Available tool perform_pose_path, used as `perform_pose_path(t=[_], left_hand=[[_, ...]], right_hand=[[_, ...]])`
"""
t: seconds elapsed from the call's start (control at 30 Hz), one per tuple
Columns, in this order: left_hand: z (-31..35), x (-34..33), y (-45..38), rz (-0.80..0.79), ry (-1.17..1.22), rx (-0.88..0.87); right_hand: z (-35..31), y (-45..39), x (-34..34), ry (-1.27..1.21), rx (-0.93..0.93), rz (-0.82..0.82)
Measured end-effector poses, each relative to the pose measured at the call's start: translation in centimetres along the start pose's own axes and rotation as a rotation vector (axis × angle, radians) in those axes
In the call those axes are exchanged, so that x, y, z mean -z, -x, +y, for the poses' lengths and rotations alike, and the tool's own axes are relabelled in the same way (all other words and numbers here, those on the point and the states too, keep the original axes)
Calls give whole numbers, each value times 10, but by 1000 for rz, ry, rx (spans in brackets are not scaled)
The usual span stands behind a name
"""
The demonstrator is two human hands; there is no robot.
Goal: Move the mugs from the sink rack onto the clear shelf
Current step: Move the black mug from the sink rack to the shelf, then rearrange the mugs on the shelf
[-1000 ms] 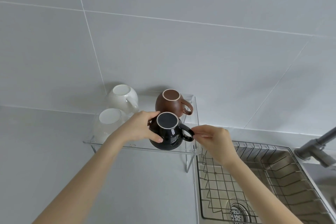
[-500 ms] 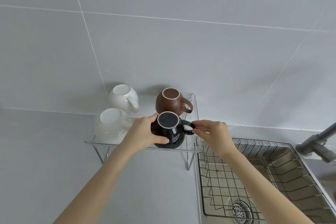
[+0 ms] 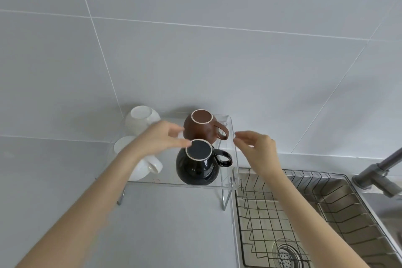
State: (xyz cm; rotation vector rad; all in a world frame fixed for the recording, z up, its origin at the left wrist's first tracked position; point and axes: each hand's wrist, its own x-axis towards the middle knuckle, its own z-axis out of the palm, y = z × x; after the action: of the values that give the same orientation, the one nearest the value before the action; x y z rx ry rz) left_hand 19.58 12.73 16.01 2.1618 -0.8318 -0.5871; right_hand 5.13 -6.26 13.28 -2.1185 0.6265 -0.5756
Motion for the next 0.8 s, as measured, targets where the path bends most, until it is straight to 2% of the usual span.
perform_pose_path(t=[0.07,0.1,0.23,0.4,0.8], left_hand=[[3,12,-25,124,-13,-2],[5,13,-35,133,-32,-8],[6,3,-64,61,-106,5],[-3,-6,-72,6,-3,-95],[1,-25,-67,278,-106,-63]], right_hand=[[-6,-14,-7,6,-15,68],[-7,-19,-13,29,-18,56],[-5,-33,-33,126,-14,-30],[3,-42,-40,188,55,-21],[-1,-67,-31,125,87,-61]])
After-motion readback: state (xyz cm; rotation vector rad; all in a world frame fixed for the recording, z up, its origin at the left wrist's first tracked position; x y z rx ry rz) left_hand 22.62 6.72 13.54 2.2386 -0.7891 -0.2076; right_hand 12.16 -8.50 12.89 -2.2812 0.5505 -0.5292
